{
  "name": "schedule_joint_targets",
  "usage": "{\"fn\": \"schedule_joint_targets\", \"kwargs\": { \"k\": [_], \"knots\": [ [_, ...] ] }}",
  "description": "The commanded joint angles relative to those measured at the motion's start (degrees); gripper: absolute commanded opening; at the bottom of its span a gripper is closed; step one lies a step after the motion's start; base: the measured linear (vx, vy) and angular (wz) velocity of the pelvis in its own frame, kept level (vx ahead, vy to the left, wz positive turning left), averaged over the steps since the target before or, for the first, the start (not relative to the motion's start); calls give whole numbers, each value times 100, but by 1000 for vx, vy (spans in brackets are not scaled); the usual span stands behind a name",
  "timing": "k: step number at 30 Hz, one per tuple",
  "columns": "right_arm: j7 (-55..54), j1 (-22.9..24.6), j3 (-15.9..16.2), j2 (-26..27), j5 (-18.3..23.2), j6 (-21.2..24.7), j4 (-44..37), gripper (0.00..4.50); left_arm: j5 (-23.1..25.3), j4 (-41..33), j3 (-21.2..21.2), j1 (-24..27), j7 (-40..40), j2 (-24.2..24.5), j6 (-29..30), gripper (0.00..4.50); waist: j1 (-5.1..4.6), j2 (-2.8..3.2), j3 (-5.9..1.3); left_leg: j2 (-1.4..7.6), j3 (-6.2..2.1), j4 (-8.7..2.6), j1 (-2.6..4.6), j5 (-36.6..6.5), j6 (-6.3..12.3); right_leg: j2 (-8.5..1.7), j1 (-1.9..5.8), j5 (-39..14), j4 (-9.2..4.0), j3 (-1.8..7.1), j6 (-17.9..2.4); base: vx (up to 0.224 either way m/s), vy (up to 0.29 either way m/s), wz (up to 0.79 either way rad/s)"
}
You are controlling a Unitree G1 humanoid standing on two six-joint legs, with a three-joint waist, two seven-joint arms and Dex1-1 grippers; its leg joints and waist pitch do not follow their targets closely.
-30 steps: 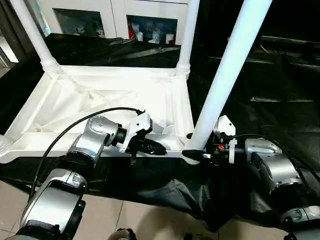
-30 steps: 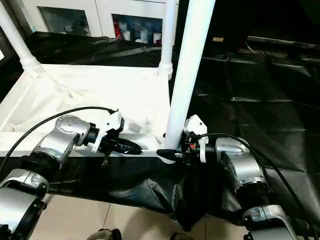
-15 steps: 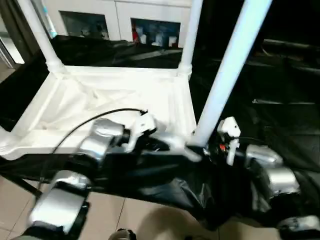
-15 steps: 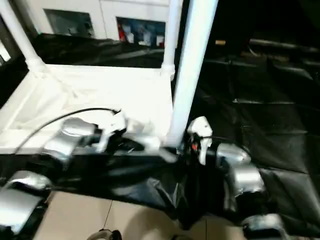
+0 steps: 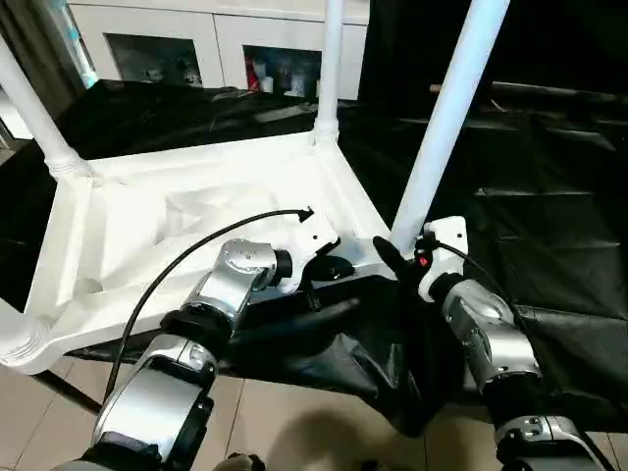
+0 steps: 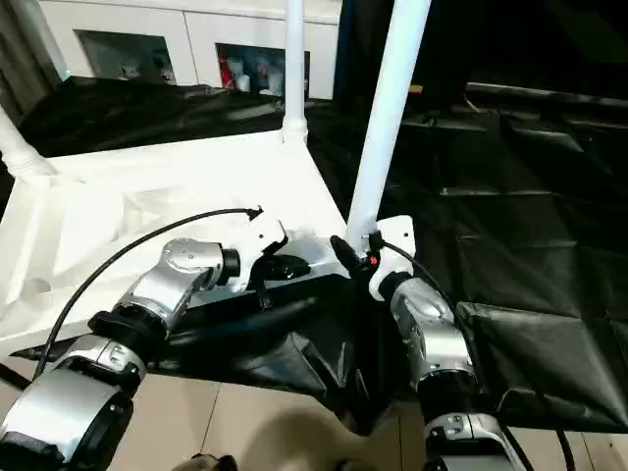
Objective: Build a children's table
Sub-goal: Rotate leg to tighten
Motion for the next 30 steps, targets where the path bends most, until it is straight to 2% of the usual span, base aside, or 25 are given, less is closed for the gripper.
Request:
{"fn": "schedule_joint_targets", "kwargs": {
  "k": [1, 2, 4, 6, 7, 8, 9, 11, 13, 15, 17, 19, 20, 25, 26, 30],
  "knots": [
    [987, -57, 912, 232, -41, 80, -9, 341, -164, 19, -203, -117, -130, -350, -128, 0, -10, -46, -294, 314, -230, -488, 181, -2245, 37, -321, 59, -2106, -466, 189, -1000, 0, 0, 0],
    [1265, -44, 943, 94, 11, 126, -79, 341, -182, 0, -196, -112, -262, -269, -152, 0, -2, -53, -302, 309, -226, -483, 161, -2115, 102, -323, 101, -1953, -447, 179, -1061, 0, 0, 0],
    [1924, 3, 1033, -254, 122, 201, -253, 341, -234, -59, -183, -90, -627, -76, -175, 0, 9, -59, -311, 306, -200, -452, 161, -1928, 210, -326, 111, -1690, -422, 186, -1167, 0, 0, 0],
    [2298, 38, 1092, -469, 169, 235, -357, 341, -273, -110, -183, -64, -894, 44, -221, 0, 39, -72, -314, 306, -184, -429, 133, -1787, 351, -326, 150, -1645, -405, 179, -1205, 0, 0, 0],
    [2793, 77, 1131, -760, 261, 335, -497, 341, -335, -218, -200, -9, -1325, 239, -231, 0, 69, -72, -304, 310, -181, -425, 116, -1665, 410, -334, 166, -1668, -405, 170, -1214, 0, 0, 0],
    [3013, 90, 1135, -896, 319, 405, -568, 341, -368, -272, -218, 23, -1561, 345, -248, 0, 79, -83, -327, 310, -169, -403, 98, -1567, 447, -323, 177, -1581, -374, 171, -1220, 0, 0, 0],
    [3204, 100, 1133, -1018, 361, 432, -629, 341, -387, -326, -254, 60, -1813, 469, -265, 0, 118, -60, -345, 333, -150, -378, 125, -1366, 531, -330, 155, -1269, -336, 174, -1327, 0, 0, 0],
    [3440, 85, 1094, -1147, 347, 404, -645, 341, -417, -390, -291, 110, -2192, 638, -286, 0, 126, -43, -371, 344, -141, -346, 88, -1050, 624, -322, 182, -742, -248, 154, -1503, 63, -40, 0],
    [3631, 47, 1071, -1263, 329, 382, -616, 341, -444, -458, -322, 150, -2540, 814, -214, 0, 156, -33, -398, 341, -109, -292, 116, -648, 761, -273, 163, 76, -148, 135, -1743, 58, -27, -1],
    [3793, 7, 1082, -1367, 350, 386, -600, 341, -455, -506, -336, 172, -2756, 961, -145, 0, 163, -38, -399, 328, -116, -278, 83, -535, 823, -274, 196, 382, -93, 127, -1834, 27, -11, 0],
    [3920, -57, 1088, -1421, 404, 421, -551, 341, -469, -508, -320, 174, -2857, 1054, -119, 0, 162, -31, -401, 331, -111, -273, 108, -585, 836, -273, 193, 410, -90, 124, -1875, 0, 0, 0],
    [4004, -100, 1113, -1452, 417, 430, -513, 341, -486, -498, -295, 168, -2842, 1097, -123, 0, 158, -31, -399, 336, -116, -273, 100, -560, 841, -268, 195, 405, -77, 118, -1891, 0, 0, 0],
    [4030, -120, 1131, -1460, 409, 430, -487, 325, -496, -490, -288, 161, -2831, 1110, -121, 0, 160, -28, -397, 338, -115, -275, 104, -594, 833, -272, 192, 353, -86, 117, -1894, 0, 0, 0],
    [4101, -148, 1141, -1438, 401, 437, -442, 295, -535, -512, -258, 164, -2801, 1135, -118, 0, 171, -48, -355, 347, -120, -307, 105, -977, 603, -294, 177, -374, -156, 135, -1766, 0, 0, 0],
    [4141, -151, 1147, -1421, 432, 465, -433, 275, -568, -546, -245, 169, -2805, 1138, -80, 0, 170, -49, -353, 347, -123, -308, 106, -997, 582, -294, 174, -426, -159, 136, -1746, 0, 0, 0],
    [4154, -108, 1157, -1411, 490, 518, -447, 262, -588, -559, -234, 172, -2748, 1131, -69, 0, 172, -46, -351, 346, -127, -312, 105, -1016, 509, -295, 170, -522, -161, 142, -1708, 0, 0, 0]
  ]
}}
